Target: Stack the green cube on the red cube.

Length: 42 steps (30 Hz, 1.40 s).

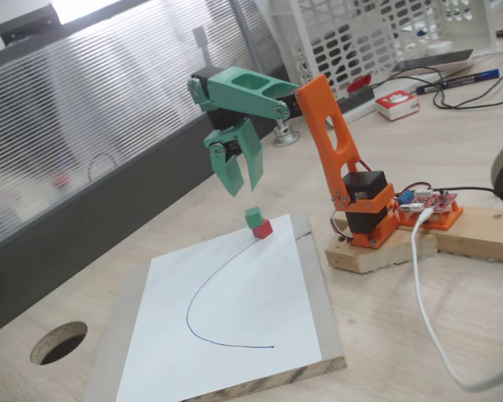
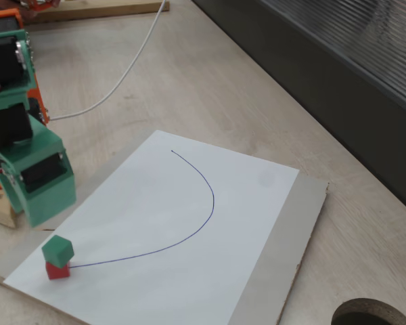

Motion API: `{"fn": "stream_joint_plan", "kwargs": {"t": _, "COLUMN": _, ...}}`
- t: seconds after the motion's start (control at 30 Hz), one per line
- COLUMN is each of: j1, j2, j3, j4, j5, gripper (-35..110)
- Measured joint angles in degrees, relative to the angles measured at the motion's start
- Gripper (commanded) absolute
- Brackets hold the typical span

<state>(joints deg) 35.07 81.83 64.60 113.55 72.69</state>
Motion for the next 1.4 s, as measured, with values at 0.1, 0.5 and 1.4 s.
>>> {"fn": "stream_joint_plan", "kwargs": {"t": 0.1, "j1": 0.26, "j2": 0.7, "j3": 0.0, "j4": 0.0, "j5": 0.0, "gripper": 27}}
{"fn": "stream_joint_plan", "kwargs": {"t": 0.5, "j1": 0.26, "j2": 0.79, "j3": 0.0, "j4": 0.0, "j5": 0.0, "gripper": 26}}
{"fn": "stream_joint_plan", "kwargs": {"t": 1.4, "j1": 0.62, "j2": 1.32, "j3": 0.0, "j4": 0.0, "j5": 0.0, "gripper": 3}}
